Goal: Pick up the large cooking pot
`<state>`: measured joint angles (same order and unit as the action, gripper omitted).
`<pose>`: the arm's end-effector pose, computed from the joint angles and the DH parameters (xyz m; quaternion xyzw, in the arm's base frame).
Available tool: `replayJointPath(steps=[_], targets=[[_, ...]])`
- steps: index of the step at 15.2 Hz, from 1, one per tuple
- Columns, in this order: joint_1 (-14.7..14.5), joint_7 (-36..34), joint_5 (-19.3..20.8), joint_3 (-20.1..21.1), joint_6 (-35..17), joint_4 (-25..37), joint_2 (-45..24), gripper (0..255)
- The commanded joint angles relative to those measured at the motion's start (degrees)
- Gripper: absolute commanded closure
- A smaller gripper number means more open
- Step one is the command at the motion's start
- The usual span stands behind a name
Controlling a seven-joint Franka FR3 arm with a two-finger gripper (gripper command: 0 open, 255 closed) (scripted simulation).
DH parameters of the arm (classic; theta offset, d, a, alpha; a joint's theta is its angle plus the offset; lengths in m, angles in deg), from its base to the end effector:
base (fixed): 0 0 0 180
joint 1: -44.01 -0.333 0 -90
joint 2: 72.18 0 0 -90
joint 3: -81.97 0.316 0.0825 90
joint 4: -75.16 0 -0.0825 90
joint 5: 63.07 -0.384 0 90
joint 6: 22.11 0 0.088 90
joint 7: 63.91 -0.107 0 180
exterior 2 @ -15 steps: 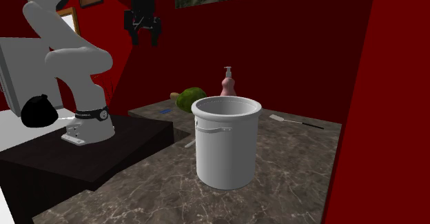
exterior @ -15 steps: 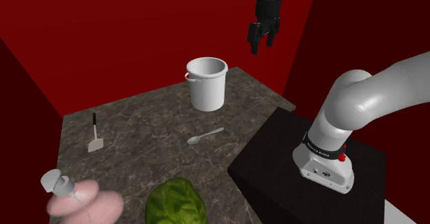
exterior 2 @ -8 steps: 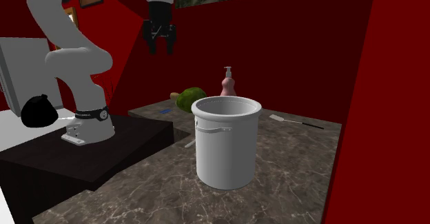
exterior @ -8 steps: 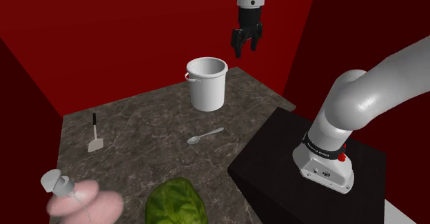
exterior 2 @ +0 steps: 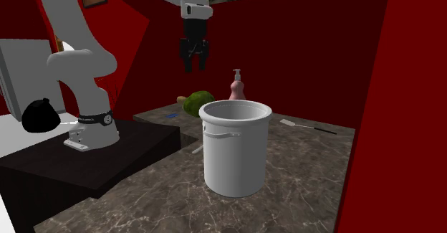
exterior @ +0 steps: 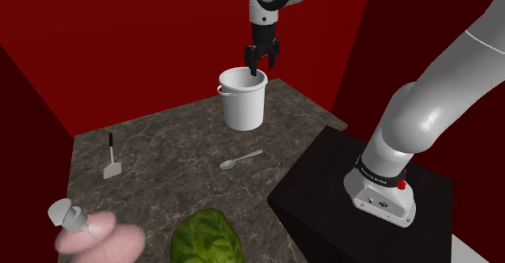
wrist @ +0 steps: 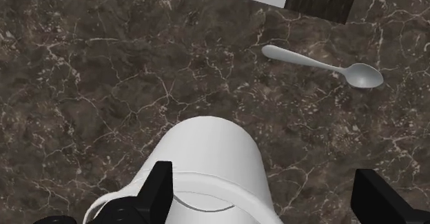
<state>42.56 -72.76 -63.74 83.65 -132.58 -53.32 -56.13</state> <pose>0.4619 0.0267 0.4792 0.9985 -0.0527 -0.0172 0.0004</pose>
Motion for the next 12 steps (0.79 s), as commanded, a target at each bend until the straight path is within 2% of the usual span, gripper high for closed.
replayJointPath(steps=[1,7,12], targets=[[-0.1,0.1,-0.2,0.0,-2.0,2.8,-4.7,0],[-0.5,0.0,-0.8,0.5,-5.5,12.8,-18.2,0],[-0.9,-0.1,-1.0,0.8,-6.3,23.2,-29.5,0]])
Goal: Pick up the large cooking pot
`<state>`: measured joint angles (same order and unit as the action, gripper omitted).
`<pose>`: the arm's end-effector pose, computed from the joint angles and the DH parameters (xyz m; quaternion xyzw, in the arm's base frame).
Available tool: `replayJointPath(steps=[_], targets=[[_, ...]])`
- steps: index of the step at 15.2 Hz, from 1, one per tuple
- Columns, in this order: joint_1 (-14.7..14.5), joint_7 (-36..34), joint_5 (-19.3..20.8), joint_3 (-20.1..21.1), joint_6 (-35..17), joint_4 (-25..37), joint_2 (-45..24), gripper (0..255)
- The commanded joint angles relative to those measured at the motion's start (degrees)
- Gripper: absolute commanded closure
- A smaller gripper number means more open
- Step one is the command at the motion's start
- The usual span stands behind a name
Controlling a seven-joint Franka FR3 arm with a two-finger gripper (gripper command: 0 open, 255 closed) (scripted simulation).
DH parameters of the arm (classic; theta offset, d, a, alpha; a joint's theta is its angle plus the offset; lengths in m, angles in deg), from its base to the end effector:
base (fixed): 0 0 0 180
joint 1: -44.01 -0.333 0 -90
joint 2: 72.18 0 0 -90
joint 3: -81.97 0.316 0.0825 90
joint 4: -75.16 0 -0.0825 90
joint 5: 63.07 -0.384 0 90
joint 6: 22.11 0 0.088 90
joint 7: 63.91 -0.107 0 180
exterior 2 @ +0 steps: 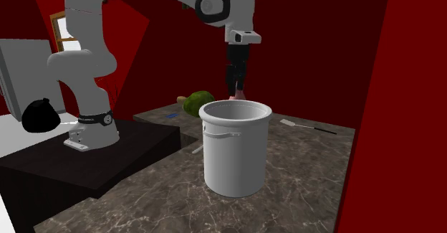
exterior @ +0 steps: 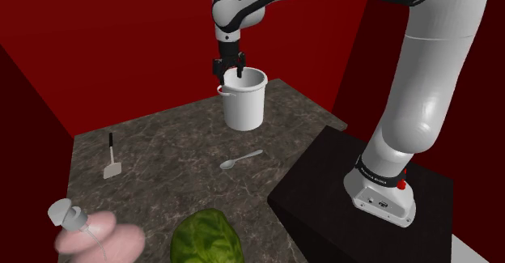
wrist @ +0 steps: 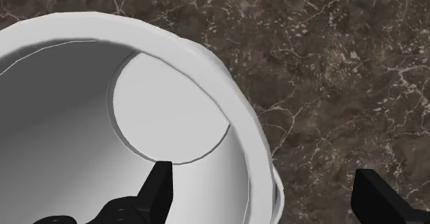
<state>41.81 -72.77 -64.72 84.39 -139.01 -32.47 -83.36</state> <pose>0.6008 0.0491 0.4045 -0.9988 0.0440 0.0185 0.0148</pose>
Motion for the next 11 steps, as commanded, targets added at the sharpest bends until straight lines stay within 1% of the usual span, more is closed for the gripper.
replayJointPath(steps=[1,2,9,11], targets=[[-0.2,-0.1,-0.1,0.2,0.1,4.8,-4.6,0],[-0.3,-0.1,-0.1,0.2,0.3,7.1,-6.8,0],[-0.3,0.0,-0.1,0.2,-4.4,4.6,-9.0,0],[-0.3,0.0,-0.1,0.2,-4.8,4.5,-9.2,0]])
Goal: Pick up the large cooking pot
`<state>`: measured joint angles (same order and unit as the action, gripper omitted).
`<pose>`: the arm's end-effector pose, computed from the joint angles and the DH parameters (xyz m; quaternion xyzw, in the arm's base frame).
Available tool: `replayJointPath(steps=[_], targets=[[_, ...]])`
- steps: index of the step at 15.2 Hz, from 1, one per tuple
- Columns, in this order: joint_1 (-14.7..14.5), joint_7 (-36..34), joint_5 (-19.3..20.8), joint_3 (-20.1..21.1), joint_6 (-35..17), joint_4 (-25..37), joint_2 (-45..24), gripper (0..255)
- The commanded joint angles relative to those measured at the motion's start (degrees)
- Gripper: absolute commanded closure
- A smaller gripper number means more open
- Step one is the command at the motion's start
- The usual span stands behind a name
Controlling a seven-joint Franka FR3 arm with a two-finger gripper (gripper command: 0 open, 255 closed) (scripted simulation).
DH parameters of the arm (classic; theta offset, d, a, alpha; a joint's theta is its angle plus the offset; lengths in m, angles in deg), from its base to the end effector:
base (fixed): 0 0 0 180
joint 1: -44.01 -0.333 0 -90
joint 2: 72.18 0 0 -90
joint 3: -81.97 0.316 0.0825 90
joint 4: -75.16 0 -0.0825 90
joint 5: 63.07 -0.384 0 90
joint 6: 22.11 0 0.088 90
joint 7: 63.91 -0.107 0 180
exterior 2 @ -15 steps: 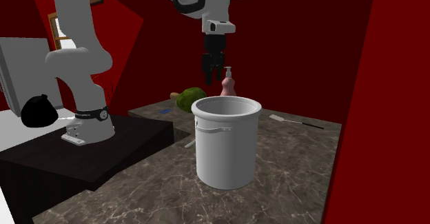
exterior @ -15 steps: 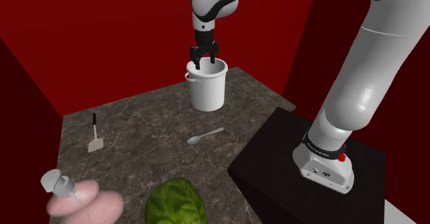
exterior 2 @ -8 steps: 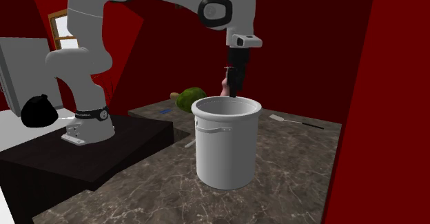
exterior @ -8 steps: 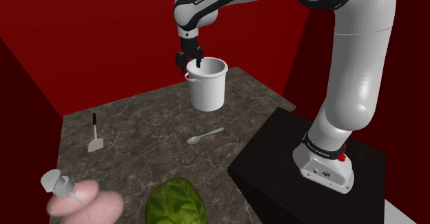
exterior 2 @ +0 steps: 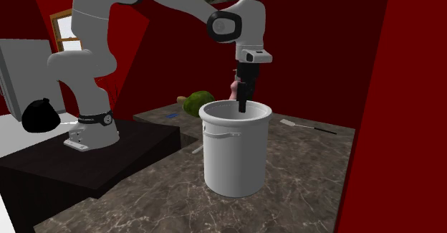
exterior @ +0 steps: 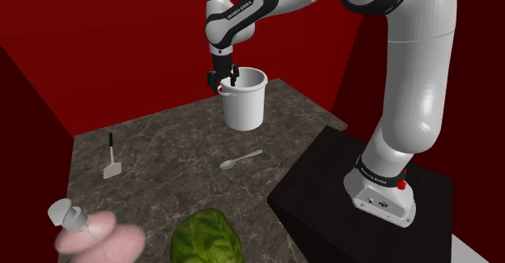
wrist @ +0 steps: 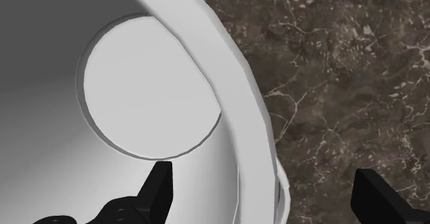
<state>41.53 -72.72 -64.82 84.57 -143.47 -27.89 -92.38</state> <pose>0.6349 0.0558 0.3499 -0.9988 0.0420 0.0187 0.0186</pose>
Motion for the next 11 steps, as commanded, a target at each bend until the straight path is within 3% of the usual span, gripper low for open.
replayJointPath(steps=[1,2,11], targets=[[0.0,0.0,0.0,0.0,-0.3,-0.1,-0.2,0],[0.0,-0.1,0.0,0.0,-0.2,-0.1,-0.1,255],[0.0,0.0,0.0,0.0,-0.3,-0.1,-0.2,255]])
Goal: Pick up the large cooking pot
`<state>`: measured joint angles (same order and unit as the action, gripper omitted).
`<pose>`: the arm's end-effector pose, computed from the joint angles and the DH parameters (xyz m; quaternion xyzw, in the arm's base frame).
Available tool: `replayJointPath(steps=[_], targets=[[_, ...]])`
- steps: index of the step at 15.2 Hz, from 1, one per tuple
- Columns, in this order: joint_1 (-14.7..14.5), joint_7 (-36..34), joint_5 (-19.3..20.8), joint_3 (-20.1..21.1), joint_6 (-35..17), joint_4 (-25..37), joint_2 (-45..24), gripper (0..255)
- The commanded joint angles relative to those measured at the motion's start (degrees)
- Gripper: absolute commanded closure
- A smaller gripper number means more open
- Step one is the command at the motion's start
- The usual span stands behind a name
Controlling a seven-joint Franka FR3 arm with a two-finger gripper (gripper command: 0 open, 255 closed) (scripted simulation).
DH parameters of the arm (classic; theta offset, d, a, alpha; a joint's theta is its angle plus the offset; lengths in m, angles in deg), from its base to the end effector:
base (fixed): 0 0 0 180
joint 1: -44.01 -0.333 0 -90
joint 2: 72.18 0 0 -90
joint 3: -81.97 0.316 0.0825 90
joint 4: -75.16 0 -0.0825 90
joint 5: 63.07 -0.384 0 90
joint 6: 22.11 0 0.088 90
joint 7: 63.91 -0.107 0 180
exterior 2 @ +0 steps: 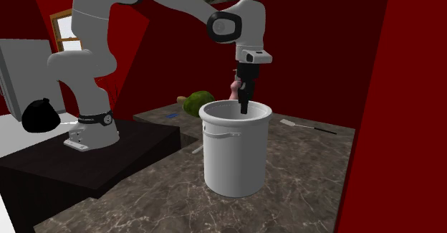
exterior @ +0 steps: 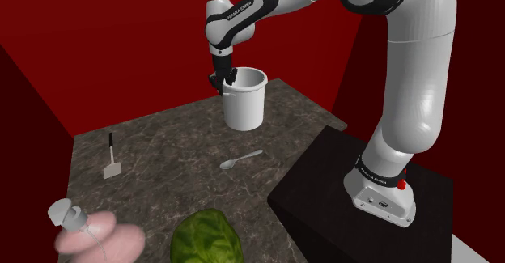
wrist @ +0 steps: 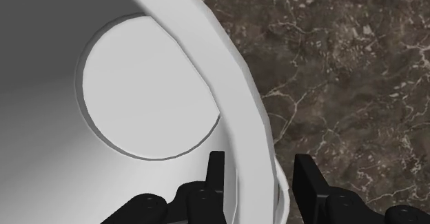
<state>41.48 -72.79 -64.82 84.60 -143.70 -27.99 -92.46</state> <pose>0.6348 0.0566 0.3486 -0.9988 0.0419 0.0183 0.0188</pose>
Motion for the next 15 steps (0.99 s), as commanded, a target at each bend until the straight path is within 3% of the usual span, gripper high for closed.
replayJointPath(steps=[1,15], targets=[[0.0,0.0,0.0,0.0,0.6,0.3,0.3,255],[0.1,-0.3,0.0,0.0,10.1,6.0,4.0,255]])
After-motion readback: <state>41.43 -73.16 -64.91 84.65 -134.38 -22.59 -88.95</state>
